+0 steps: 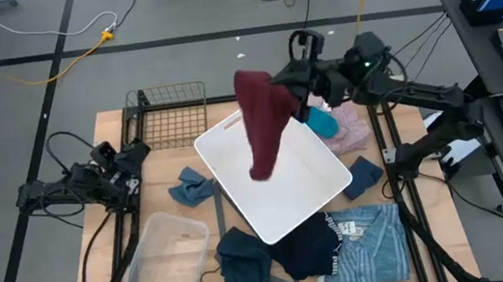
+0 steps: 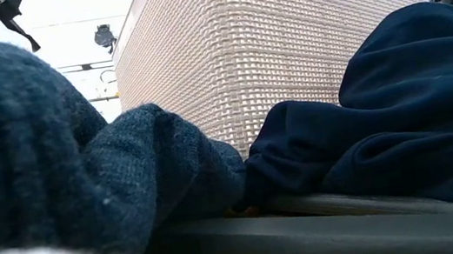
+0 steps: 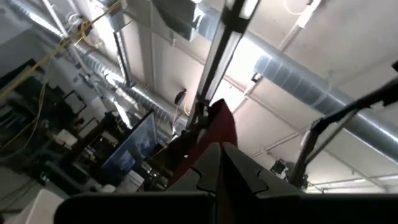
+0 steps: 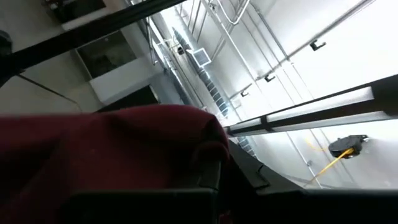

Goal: Pick & Place Cloths
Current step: Put the red underwear into the mesh basket, then put the blue shorts into the mesh basket

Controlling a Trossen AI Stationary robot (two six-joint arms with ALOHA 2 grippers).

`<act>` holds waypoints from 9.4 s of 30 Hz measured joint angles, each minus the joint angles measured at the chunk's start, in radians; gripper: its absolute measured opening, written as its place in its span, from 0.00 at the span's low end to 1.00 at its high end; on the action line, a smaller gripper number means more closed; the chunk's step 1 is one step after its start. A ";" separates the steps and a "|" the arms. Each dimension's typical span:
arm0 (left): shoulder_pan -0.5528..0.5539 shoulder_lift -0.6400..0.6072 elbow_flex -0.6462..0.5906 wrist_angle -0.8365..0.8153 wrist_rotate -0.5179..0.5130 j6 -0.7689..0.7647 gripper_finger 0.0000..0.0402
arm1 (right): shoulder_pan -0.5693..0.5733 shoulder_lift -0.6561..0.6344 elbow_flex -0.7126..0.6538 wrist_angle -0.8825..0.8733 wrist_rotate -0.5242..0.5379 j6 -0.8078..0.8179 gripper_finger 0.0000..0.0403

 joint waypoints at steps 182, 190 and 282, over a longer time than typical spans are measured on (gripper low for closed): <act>0.782 0.897 1.013 -1.297 -0.196 0.451 0.00 | 0.067 -0.099 -0.001 -0.842 0.267 0.451 0.45; 0.782 1.058 1.013 -1.296 -0.209 0.604 0.00 | 0.067 -0.099 -0.001 -0.842 0.267 0.451 0.45; 0.754 0.873 1.012 -1.531 0.252 0.398 0.22 | 0.067 -0.115 0.000 -0.966 0.404 0.502 0.41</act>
